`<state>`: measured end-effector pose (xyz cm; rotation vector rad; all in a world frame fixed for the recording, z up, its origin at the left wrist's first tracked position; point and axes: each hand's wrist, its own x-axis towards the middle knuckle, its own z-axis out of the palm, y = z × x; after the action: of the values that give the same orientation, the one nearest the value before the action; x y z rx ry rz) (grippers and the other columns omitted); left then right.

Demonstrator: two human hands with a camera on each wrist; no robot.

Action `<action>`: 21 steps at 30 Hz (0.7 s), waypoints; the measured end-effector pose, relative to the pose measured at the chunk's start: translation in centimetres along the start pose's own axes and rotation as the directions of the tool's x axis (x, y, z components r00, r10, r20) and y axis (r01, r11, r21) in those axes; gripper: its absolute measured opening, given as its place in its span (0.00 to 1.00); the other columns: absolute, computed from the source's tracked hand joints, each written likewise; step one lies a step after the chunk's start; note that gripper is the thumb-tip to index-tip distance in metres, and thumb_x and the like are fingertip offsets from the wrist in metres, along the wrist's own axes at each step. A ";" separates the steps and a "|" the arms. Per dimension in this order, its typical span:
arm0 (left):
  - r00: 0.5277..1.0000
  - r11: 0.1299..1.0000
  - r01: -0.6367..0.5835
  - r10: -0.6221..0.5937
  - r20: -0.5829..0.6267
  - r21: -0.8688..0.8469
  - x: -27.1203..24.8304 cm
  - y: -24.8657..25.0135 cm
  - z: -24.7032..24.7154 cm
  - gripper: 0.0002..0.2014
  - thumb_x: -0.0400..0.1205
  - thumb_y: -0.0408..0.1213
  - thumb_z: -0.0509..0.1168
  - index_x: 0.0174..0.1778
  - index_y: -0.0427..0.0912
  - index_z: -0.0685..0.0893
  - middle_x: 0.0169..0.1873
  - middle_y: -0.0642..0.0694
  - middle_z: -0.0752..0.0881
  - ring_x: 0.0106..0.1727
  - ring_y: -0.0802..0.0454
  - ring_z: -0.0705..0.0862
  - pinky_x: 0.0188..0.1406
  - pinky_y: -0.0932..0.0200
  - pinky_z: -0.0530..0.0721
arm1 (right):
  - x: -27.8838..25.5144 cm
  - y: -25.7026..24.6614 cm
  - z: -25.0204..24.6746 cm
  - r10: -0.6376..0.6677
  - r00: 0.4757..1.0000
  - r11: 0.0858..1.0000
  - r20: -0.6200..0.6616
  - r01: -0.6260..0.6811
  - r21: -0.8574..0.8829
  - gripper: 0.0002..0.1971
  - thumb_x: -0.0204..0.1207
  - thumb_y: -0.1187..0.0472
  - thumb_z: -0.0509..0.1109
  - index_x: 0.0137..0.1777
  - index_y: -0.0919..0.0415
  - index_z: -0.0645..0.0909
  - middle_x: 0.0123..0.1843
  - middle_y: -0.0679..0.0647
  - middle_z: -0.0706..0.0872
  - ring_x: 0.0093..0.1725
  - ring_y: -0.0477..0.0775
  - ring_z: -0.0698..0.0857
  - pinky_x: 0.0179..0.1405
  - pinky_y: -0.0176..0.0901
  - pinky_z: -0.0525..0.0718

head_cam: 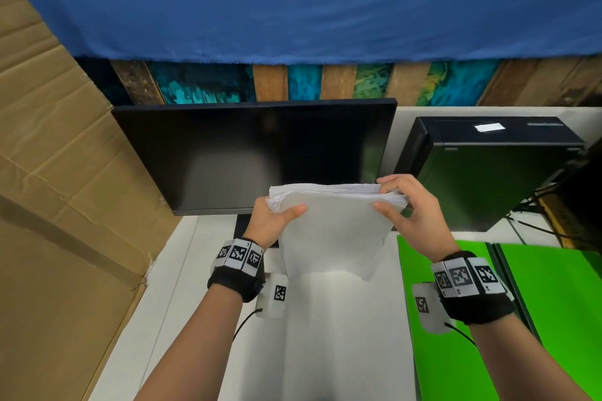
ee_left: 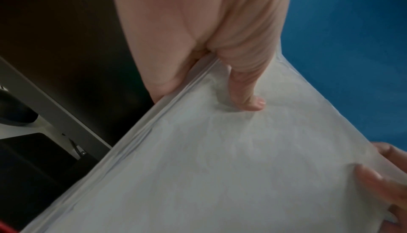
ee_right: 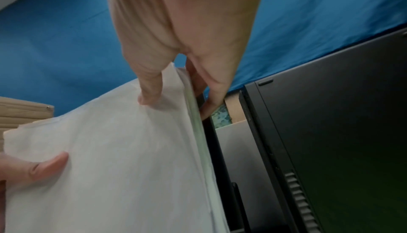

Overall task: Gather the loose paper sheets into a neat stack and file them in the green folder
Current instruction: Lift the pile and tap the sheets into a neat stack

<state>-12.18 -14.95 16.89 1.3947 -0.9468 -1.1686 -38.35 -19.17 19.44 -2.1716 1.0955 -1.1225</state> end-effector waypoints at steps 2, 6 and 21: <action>1.000 1.000 0.010 -0.011 -0.024 -0.006 0.1 0.0 -0.1 0.09 0.75 0.28 0.74 0.41 0.47 0.84 0.33 0.55 0.91 0.38 0.56 0.90 0.37 0.65 0.88 | 0.2 0.1 -0.2 0.003 1.000 0.999 0.029 -0.001 -0.043 0.07 0.71 0.60 0.76 0.44 0.59 0.80 0.50 0.51 0.84 0.50 0.42 0.82 0.50 0.41 0.83; 1.000 1.000 0.002 -0.002 -0.017 -0.011 0.3 0.0 0.0 0.11 0.75 0.30 0.74 0.52 0.36 0.87 0.45 0.44 0.91 0.45 0.50 0.90 0.39 0.65 0.88 | 0.6 0.2 -0.9 -0.002 0.998 0.996 0.066 0.008 -0.089 0.11 0.70 0.60 0.77 0.37 0.61 0.76 0.46 0.50 0.86 0.46 0.52 0.84 0.45 0.43 0.84; 0.983 0.993 0.041 -0.061 0.176 0.112 -0.4 0.4 -1.3 0.15 0.76 0.30 0.73 0.58 0.42 0.87 0.52 0.46 0.91 0.51 0.54 0.91 0.44 0.67 0.87 | 0.6 1.4 -0.8 0.304 0.947 0.807 0.101 -0.313 0.500 0.17 0.63 0.66 0.80 0.46 0.59 0.75 0.46 0.56 0.91 0.46 0.55 0.88 0.47 0.50 0.85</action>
<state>-11.00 -14.39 17.31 1.4239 -1.1201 -1.3147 -39.40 -20.52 19.24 -1.5214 0.9611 -1.0892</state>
